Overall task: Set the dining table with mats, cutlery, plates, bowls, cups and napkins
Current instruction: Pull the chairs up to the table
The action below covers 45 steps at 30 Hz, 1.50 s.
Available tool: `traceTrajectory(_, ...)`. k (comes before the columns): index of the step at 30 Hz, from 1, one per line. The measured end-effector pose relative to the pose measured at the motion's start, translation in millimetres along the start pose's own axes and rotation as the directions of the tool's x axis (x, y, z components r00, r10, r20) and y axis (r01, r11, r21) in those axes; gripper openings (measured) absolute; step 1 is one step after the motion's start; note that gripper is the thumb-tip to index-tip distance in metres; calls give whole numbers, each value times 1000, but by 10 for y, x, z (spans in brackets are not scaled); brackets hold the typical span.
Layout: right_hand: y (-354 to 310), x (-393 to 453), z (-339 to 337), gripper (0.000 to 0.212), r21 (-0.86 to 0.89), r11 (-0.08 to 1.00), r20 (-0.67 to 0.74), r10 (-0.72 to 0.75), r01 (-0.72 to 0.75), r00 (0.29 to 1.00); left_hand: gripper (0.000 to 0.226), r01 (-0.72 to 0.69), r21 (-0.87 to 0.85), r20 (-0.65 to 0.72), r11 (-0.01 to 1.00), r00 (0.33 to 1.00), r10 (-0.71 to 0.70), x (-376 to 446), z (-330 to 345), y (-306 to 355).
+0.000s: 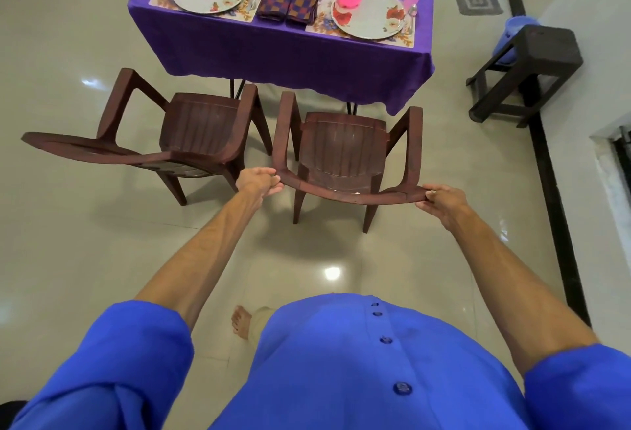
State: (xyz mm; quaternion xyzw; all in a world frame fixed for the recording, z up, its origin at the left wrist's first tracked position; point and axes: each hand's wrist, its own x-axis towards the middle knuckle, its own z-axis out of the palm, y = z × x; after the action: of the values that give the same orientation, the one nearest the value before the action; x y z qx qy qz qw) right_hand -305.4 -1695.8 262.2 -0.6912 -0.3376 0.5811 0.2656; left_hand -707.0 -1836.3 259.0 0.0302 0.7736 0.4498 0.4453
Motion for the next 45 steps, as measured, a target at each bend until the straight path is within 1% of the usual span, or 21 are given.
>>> traceTrajectory(2, -27, 47, 10, 25, -5, 1000, 10, 13, -13, 1000, 19, -14, -2, -31, 1000, 999, 13, -4, 29, 13)
traceTrajectory(5, -47, 136, 61, 22, -47, 998, -18, 29, -30, 999, 16, -28, -1, -72, 1000, 997, 28, 23, 79, 38)
traceTrajectory(10, -68, 191, 61, 22, -58, 998, -16, 38, -39, 999, 18, -7, -22, -12, 1000, 1000, 6, 75, 57, 57)
traceTrajectory(15, -60, 275, 26, 24, -51, 998, -46, 28, -30, 999, 18, -1, -30, 32, 1000, 999, 2, 32, 84, 46)
traceTrajectory(17, -60, 282, 7, 25, -53, 998, -43, 33, -35, 999, 23, 9, -27, 40, 1000, 999, -8, 43, 103, 31)
traceTrajectory(20, -65, 272, -8, 25, -49, 998, -39, 32, -34, 999, 39, 16, -26, 51, 1000, 999, -15, 49, 116, 19)
traceTrajectory(23, -60, 251, -12, 24, -49, 998, -28, 23, -25, 999, 45, 16, -32, 58, 999, 998, -14, 55, 117, -2)
traceTrajectory(25, -56, 243, -16, 24, -45, 999, -25, 18, -19, 1000, 41, 0, -18, 56, 1000, 998, 1, 67, 117, -7)
traceTrajectory(28, -61, 222, -44, 22, -64, 998, -18, 10, -11, 1000, 15, -33, 15, 41, 999, 999, 33, 27, 137, -26)
traceTrajectory(30, -83, 183, -72, 22, -93, 996, -5, 3, -3, 1000, 16, -64, 37, 2, 997, 998, 64, 18, 118, -41)
traceTrajectory(32, -87, 159, -63, 24, -182, 983, -3, -8, 7, 1000, 18, -93, 87, -27, 992, 995, 96, 60, 0, -59)
traceTrajectory(34, -134, 103, 9, 31, -389, 919, -44, -80, 56, 996, 20, -114, 190, -40, 975, 992, 123, 107, -211, -41)
traceTrajectory(35, -179, 62, 77, 34, -540, 838, -83, -142, 75, 986, 19, -121, 234, -47, 965, 990, 135, 183, -376, -39)
traceTrajectory(36, -229, -4, 186, 37, -688, 721, -103, -206, 80, 973, 18, -124, 257, -65, 959, 987, 145, 275, -582, -34)
traceTrajectory(37, -296, -88, 308, 37, -790, 609, -117, -259, 69, 959, 18, -122, 297, -79, 947, 985, 152, 319, -788, -4)
traceTrajectory(38, -365, -154, 442, 36, -844, 531, -114, -309, 72, 944, 16, -114, 349, -93, 930, 983, 156, 351, -997, 41)
traceTrajectory(39, -424, -202, 606, 36, -868, 486, -89, -363, 107, 928, 18, -99, 396, -121, 913, 980, 159, 403, -1231, 81)
traceTrajectory(40, -482, -239, 775, 34, -872, 461, -48, -419, 167, 907, 30, -41, 425, -178, 904, 976, 128, 462, -1456, 121)
traceTrajectory(41, -519, -272, 972, 33, -862, 443, 8, -471, 245, 882, 39, 15, 408, -245, 913, 965, 94, 546, -1702, 151)
traceTrajectory(43, -567, -307, 1353, 28, -795, 437, 130, -555, 421, 822, 47, 113, 358, -366, 927, 930, 28, 716, -2239, 187)
traceTrajectory(45, -614, -400, 1796, 24, -706, 444, 223, -599, 551, 769, 61, 125, 344, -401, 931, 916, 25, 962, -2834, 233)
